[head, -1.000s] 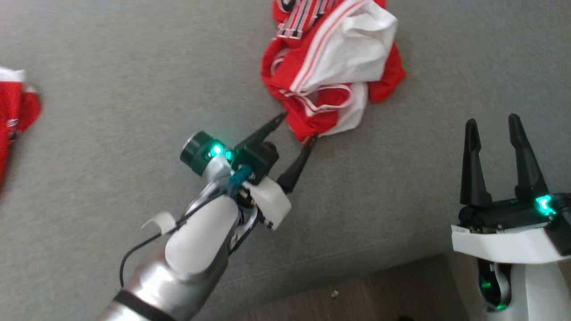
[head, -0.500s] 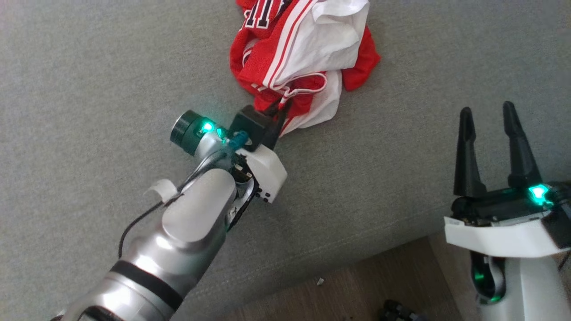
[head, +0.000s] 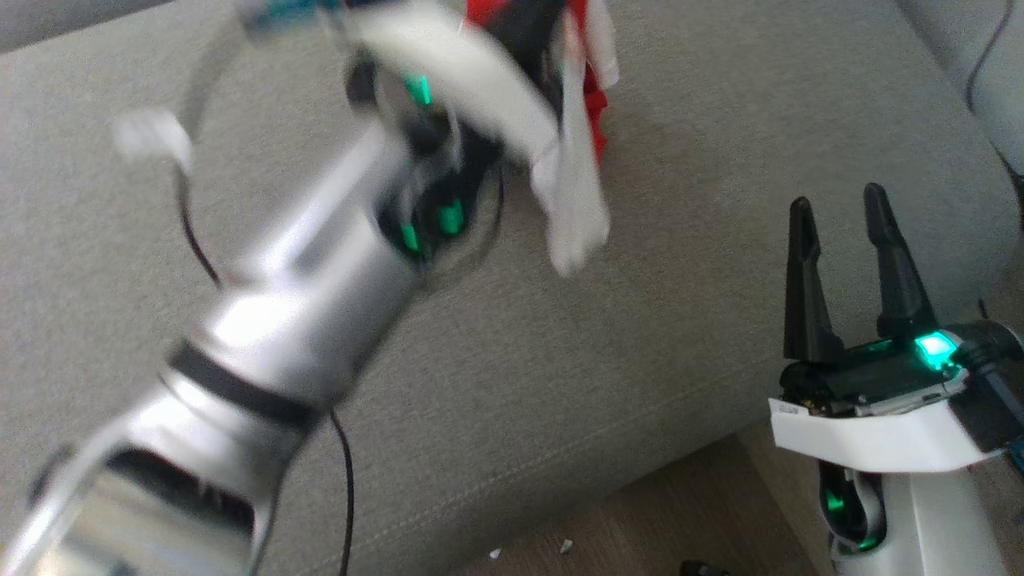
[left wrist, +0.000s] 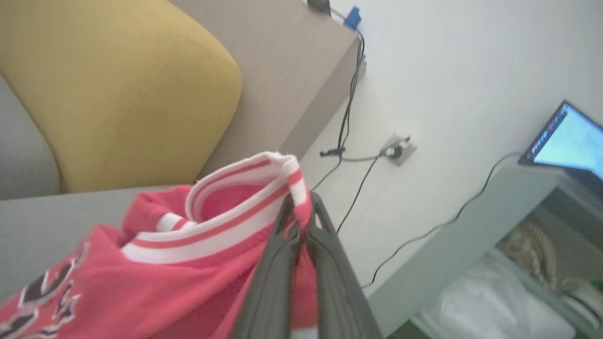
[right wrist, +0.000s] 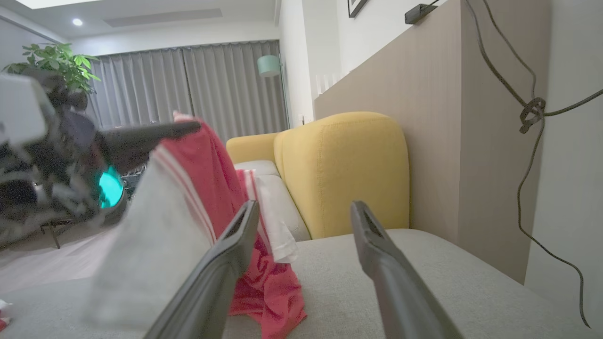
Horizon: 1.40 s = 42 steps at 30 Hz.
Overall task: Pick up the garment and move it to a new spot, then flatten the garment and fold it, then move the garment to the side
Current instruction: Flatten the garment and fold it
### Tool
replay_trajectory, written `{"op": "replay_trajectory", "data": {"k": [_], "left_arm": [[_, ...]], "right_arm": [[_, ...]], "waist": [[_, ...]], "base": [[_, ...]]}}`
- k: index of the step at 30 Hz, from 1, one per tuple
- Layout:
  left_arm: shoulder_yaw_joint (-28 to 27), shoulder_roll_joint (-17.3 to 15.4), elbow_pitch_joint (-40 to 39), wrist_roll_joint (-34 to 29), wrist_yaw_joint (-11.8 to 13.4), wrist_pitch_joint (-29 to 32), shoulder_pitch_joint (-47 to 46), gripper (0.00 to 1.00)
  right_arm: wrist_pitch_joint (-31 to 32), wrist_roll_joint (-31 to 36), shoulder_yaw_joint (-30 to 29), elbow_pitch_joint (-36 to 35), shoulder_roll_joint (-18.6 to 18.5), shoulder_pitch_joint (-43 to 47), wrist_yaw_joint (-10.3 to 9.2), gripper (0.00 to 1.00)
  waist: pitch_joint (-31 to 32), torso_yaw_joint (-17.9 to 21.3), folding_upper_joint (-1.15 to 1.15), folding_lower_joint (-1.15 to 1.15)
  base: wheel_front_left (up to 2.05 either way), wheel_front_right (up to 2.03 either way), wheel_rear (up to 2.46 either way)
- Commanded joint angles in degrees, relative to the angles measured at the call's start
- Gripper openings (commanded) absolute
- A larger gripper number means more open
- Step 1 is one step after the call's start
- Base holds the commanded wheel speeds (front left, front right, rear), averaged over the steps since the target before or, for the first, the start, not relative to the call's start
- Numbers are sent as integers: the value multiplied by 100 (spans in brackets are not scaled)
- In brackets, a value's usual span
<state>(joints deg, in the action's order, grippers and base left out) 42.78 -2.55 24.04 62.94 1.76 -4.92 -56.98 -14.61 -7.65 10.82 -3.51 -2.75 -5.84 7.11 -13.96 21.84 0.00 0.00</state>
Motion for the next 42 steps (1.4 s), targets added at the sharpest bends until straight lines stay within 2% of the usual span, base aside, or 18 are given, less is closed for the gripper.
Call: {"op": "replay_trajectory", "data": {"k": [1, 6, 9, 12, 19, 26, 31, 36, 42], "left_arm": [[-290, -32, -240, 148, 58, -16, -484, 0], [-645, -32, -256, 991, 365, -201, -1669, 0], [-700, -32, -113, 1053, 472, -389, -2146, 0], [-835, -144, 160, 1035, 596, -496, -2203, 0], [-1008, -977, 777, 1068, 756, -653, -907, 0], [-1430, -1846, 1170, 1118, 677, -916, 480, 0], [-1866, -2138, 1315, 1246, 631, -979, 1042, 0], [-1992, -2351, 1270, 1195, 711, -993, 1498, 0], [-2333, -2465, 967, 1206, 785, -1005, 2298, 0]], "right_arm": [[-39, -60, 154, -227, -13, 19, 37, 100], [-39, -120, 135, -317, -13, 70, 37, 100], [-39, -79, 47, -324, -13, 118, 37, 100], [-39, -39, -19, -330, -13, 118, 37, 100], [-39, 13, -50, -357, -13, 59, 37, 100], [-39, 96, 9, -341, -13, -13, 37, 100], [-39, 137, 28, -344, -13, -38, 37, 100], [-39, 158, -30, -342, -13, -2, 37, 100], [-39, 195, -75, -326, -12, 28, 37, 100]], "waist": [[91, 111, 0, 0], [171, 123, 0, 0], [247, -18, 0, 0], [288, -171, 0, 0], [184, -512, 0, 0], [-7, -689, 0, 0], [-104, -741, 0, 0], [-143, -823, 0, 0], [-148, -1036, 0, 0]], "base": [[0, 0, 0], [0, 0, 0], [0, 0, 0], [0, 0, 0], [0, 0, 0], [0, 0, 0], [0, 0, 0], [0, 0, 0], [0, 0, 0]]}}
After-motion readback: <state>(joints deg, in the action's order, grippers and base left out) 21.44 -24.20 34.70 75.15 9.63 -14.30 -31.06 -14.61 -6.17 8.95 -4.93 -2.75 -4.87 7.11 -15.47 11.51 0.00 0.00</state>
